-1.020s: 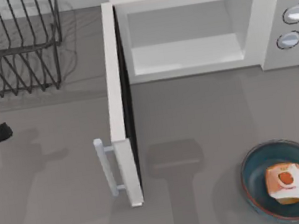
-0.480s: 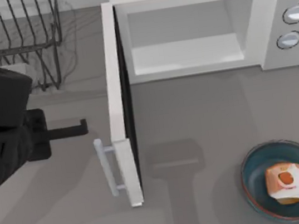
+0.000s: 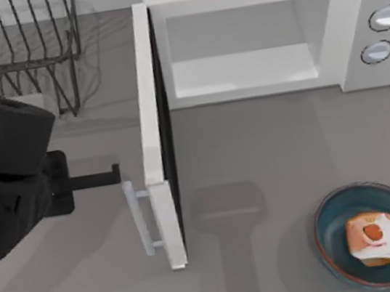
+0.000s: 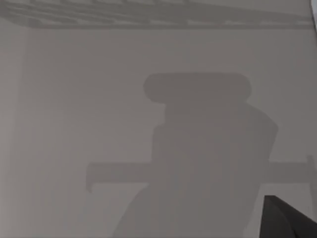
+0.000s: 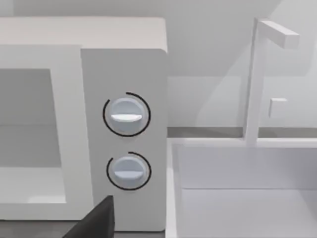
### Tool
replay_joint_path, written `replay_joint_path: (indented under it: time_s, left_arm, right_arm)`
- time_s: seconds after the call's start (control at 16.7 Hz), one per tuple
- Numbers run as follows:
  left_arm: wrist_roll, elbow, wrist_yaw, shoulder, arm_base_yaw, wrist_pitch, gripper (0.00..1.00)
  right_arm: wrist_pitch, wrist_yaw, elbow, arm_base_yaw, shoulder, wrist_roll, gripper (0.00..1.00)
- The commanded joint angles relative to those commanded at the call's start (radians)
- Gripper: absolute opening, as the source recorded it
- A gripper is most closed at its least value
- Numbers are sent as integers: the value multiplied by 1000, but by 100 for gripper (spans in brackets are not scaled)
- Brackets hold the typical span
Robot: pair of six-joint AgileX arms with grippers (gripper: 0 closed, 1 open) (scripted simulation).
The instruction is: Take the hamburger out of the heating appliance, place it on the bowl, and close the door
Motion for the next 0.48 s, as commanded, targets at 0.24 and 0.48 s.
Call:
replay_joint_path:
  time_s: [0.24, 0.48]
  left_arm:
    - [2, -131, -1, 64, -1, 220, 0]
    - [5, -255, 1, 116, 2, 392, 0]
  right_arm:
    - [0, 0, 0, 0, 0, 0, 100]
    - [0, 0, 0, 0, 0, 0, 100]
